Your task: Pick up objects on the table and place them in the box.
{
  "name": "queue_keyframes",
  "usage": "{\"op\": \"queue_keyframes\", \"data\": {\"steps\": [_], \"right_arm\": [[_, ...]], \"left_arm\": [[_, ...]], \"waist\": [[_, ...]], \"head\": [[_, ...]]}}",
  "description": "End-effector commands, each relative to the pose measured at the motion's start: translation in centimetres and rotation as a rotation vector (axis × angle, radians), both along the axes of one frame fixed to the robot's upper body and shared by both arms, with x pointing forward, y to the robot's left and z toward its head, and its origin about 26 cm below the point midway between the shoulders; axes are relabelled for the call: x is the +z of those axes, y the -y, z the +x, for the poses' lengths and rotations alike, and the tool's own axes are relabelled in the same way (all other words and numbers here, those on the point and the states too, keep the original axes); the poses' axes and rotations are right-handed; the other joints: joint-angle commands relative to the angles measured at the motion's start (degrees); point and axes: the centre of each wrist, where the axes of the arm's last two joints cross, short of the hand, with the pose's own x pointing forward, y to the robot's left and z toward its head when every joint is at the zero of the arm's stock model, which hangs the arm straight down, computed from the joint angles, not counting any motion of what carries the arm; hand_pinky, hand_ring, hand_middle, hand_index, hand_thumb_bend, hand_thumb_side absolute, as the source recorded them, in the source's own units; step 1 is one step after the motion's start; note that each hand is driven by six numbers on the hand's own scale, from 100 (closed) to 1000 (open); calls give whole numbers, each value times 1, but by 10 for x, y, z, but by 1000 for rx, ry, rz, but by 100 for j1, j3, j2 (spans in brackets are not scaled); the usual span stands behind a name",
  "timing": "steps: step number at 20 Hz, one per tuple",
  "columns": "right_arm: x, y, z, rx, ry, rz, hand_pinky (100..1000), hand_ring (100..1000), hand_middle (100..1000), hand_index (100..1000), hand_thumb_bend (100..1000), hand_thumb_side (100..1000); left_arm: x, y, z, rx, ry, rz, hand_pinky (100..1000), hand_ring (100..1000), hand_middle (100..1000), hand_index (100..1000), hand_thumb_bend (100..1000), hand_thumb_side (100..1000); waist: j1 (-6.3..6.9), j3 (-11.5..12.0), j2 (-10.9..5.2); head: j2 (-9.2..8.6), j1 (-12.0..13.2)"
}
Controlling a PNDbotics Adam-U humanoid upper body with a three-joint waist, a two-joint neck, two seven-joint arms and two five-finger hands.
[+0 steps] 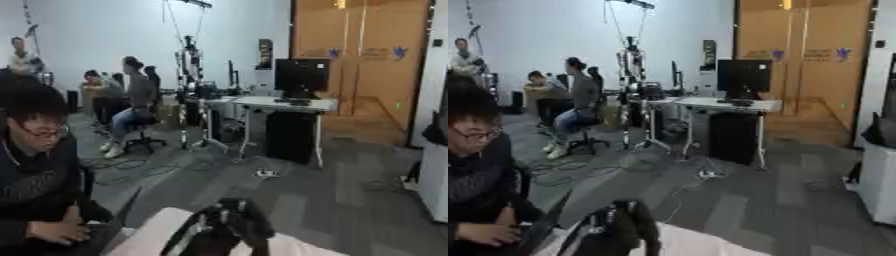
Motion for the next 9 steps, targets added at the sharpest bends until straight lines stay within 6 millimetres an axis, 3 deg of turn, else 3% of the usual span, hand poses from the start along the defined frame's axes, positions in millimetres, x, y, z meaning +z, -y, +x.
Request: {"op": "queue_keyframes", "data": {"steps": [1, 9], "right_arm": [[-3, -3, -3, -1, 39, -45, 100, 312, 361, 703, 343, 741], [-13, -12, -3, -12, 78, -56, 100, 308, 368, 699, 352, 743]], "left_arm": [[10, 7, -2, -82, 53, -63, 143, 414, 567, 608, 203, 642], [5, 13, -2, -194, 15, -41, 122, 401, 565, 615, 185, 650]], "waist": [[-8, 35, -20], [-30, 107, 74]], "head": [[-179, -155], [-259, -22]]}}
